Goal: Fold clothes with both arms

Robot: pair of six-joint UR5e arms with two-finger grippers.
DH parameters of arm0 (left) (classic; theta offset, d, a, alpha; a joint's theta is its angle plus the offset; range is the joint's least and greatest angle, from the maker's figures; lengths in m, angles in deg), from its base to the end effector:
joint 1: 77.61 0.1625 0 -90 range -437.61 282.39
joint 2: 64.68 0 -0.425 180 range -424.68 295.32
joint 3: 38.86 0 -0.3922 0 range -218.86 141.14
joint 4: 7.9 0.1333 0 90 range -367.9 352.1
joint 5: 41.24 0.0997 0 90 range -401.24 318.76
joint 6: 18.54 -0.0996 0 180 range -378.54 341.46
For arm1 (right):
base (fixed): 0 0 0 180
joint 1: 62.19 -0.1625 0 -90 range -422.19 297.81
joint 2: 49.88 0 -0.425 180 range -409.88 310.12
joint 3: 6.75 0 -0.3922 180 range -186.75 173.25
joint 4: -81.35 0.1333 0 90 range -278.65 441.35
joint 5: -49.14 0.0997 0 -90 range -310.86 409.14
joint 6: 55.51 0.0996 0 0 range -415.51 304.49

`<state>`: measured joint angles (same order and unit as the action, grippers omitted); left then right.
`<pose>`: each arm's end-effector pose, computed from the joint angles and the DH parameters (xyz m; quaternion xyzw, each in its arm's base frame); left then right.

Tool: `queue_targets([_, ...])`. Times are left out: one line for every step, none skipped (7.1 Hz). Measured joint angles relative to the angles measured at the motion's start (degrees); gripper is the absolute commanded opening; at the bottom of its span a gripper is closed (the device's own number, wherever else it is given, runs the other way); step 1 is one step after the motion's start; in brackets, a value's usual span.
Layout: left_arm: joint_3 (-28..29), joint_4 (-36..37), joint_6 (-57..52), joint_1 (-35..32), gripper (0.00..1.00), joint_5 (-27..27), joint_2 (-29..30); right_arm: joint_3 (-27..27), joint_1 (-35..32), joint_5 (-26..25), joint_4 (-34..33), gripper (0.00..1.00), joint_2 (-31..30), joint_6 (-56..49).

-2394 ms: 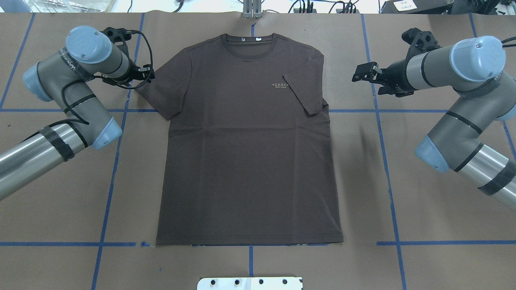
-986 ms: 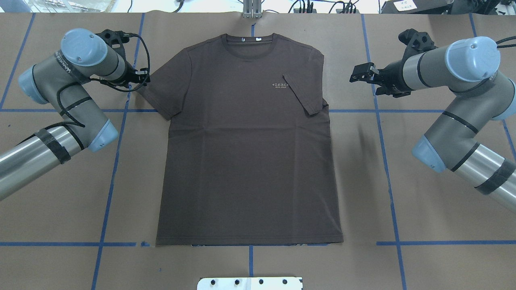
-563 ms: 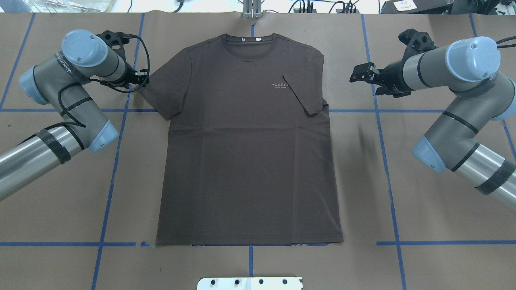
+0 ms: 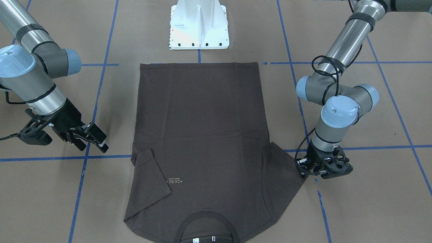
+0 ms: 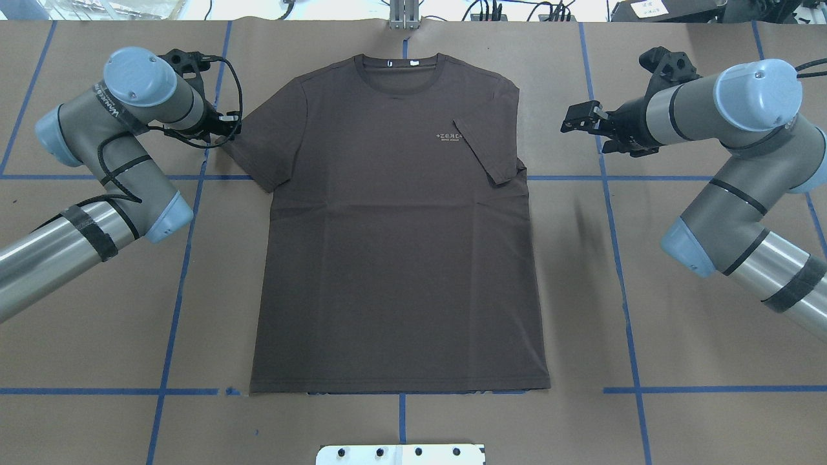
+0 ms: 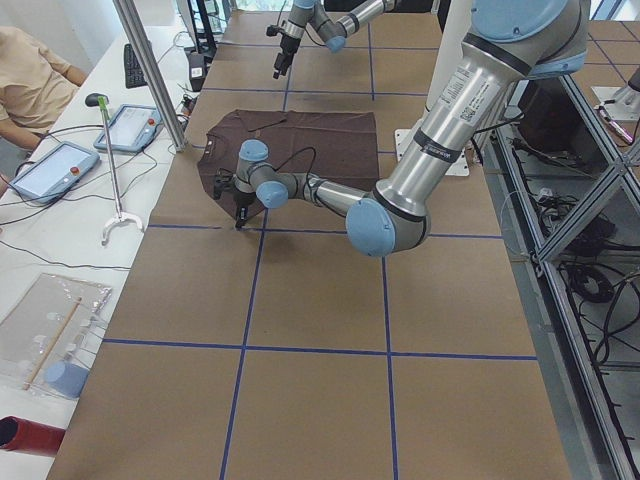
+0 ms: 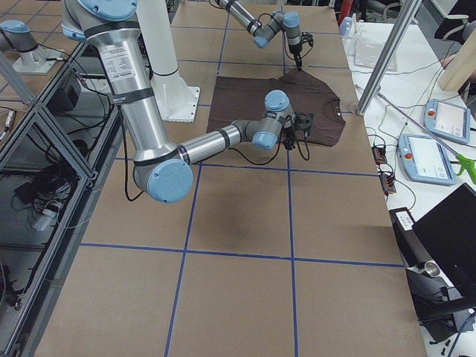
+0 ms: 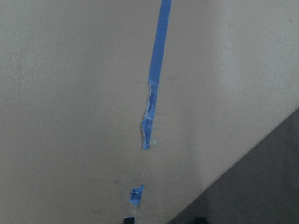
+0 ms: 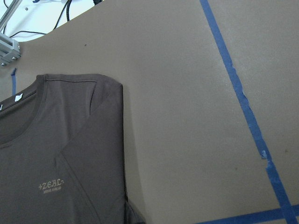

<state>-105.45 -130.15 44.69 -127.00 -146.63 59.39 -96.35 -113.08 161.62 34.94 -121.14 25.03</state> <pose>0.4148 -0.6480 0.4445 0.1255 0.3622 -0.1329 0.9140 -0.3279 -0.5543 0.3969 0.1092 -0.5203 0.2037 0.8221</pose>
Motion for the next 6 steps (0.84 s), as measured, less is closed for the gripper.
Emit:
queue_targets([0.2, 0.0, 0.0, 0.0, 0.0, 0.0, 0.1, 0.0, 0.0, 0.0, 0.0, 1.0, 0.0, 0.0])
queue_targets([0.3, 0.0, 0.2, 0.1, 0.0, 0.0, 0.2, 0.0, 0.0, 0.0, 0.0, 1.0, 0.0, 0.0])
queue_targets([0.3, 0.1, 0.3, 0.1, 0.0, -0.1, 0.3, 0.0, 0.0, 0.0, 0.0, 1.0, 0.0, 0.0])
queue_targets([0.3, 0.2, 0.3, 0.1, 0.0, -0.1, 0.5, 0.0, -0.1, 0.0, 0.0, 1.0, -0.1, 0.0])
queue_targets([0.2, 0.4, 0.4, 0.1, 0.0, -0.2, 0.9, 0.0, -0.1, 0.0, 0.0, 1.0, -0.1, 0.0])
queue_targets([-0.2, 0.7, 0.5, 0.1, 0.0, -1.8, 1.6, -0.1, -0.2, 0.1, 0.0, 1.0, -0.2, 0.0])
